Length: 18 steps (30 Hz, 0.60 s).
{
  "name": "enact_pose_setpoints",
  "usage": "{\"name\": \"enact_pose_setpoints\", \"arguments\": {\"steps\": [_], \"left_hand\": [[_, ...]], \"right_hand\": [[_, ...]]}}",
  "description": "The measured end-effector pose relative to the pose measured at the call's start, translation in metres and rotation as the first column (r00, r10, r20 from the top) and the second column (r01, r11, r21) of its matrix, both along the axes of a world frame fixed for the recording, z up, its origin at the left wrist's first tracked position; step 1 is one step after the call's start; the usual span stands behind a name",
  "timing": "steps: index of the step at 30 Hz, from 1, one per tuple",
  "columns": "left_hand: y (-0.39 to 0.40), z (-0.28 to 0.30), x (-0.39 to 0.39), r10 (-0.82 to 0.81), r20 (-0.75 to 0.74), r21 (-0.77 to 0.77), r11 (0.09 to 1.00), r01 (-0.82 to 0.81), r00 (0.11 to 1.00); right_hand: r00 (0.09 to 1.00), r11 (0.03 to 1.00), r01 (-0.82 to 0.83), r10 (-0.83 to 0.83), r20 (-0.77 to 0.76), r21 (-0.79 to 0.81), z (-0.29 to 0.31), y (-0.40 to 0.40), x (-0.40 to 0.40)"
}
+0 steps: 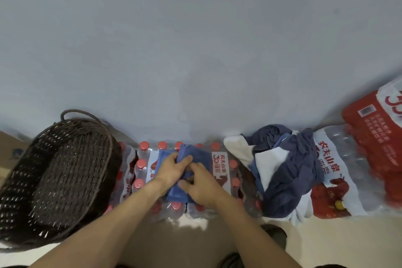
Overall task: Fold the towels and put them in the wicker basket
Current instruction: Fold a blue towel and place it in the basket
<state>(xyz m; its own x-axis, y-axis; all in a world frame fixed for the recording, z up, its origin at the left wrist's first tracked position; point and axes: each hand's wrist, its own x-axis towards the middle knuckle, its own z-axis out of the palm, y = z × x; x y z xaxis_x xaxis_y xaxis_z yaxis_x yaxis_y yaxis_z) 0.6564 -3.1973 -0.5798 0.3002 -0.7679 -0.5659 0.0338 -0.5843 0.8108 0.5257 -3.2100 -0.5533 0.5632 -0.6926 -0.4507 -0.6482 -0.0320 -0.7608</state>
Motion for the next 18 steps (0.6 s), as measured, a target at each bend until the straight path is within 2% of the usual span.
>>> {"name": "enact_pose_setpoints", "arguments": {"steps": [1,2,4,6,8,14,16,18], "left_hand": [[0.003,-0.008,0.008,-0.007,0.078,0.028,1.000,0.004,0.997],[0.003,-0.015,0.015,0.003,0.094,0.052,0.999,-0.007,0.996],[0.003,-0.024,0.028,0.008,0.101,0.088,0.996,-0.017,0.995],[0.005,-0.028,0.036,-0.052,0.171,0.121,0.992,0.031,0.984],[0.006,-0.031,0.041,-0.095,0.221,0.135,0.989,0.066,0.971],[0.008,-0.035,0.050,-0.220,0.399,0.123,0.975,0.185,0.890],[0.011,-0.035,0.050,-0.223,0.487,0.107,0.975,0.195,0.844],[0.015,-0.032,0.051,-0.216,0.622,0.136,0.976,0.169,0.753]], "right_hand": [[0.999,0.999,0.035,-0.036,0.025,0.032,0.001,0.001,0.001],[0.993,0.994,0.105,-0.106,0.048,0.027,0.000,0.002,0.001],[0.980,0.968,0.187,-0.195,-0.030,-0.165,-0.007,0.003,0.000],[0.972,0.937,0.076,-0.145,-0.183,-0.341,-0.015,0.005,-0.002],[0.974,0.940,-0.001,-0.076,-0.211,-0.341,-0.024,0.011,0.000],[0.983,0.930,-0.026,-0.043,-0.178,-0.368,-0.046,0.026,0.014],[0.981,0.927,-0.031,-0.043,-0.187,-0.375,-0.051,0.028,0.016],[0.980,0.923,-0.033,-0.046,-0.196,-0.382,-0.055,0.029,0.017]]}}
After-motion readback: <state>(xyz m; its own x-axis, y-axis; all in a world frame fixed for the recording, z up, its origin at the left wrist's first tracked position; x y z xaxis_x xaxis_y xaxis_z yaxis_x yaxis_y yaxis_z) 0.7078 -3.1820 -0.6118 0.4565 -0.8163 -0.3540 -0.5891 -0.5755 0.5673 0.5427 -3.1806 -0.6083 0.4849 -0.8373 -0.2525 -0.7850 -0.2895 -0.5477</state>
